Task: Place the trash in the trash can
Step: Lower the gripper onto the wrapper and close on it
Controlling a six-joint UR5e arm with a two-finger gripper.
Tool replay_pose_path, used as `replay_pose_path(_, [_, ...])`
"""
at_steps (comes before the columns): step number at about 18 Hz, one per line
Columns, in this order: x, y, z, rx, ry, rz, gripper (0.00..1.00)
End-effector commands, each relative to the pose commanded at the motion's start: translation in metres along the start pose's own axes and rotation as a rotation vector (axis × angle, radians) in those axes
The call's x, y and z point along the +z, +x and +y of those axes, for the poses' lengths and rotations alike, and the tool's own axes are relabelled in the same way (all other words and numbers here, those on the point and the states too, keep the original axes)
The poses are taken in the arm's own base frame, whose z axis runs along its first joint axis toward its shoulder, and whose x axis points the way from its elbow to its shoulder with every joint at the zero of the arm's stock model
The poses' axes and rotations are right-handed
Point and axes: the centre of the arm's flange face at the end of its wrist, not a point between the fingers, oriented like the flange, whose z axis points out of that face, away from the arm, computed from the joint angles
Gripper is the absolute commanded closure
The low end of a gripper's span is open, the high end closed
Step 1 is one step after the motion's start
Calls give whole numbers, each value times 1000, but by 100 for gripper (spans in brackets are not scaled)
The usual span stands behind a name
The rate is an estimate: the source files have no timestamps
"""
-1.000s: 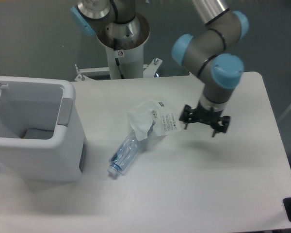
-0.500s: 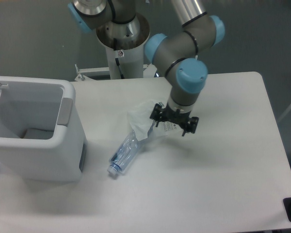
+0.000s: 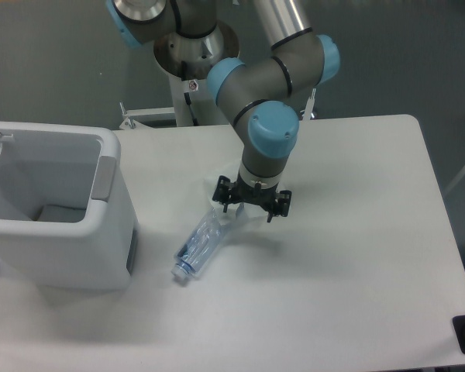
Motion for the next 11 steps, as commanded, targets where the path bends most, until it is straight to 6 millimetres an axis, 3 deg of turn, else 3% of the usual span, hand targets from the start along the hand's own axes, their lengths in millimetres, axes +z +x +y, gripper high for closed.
replay_pose_path(3, [5, 13, -5, -44, -10, 0, 0])
replay_pose_path(11, [16, 17, -2, -76, -55, -38, 0])
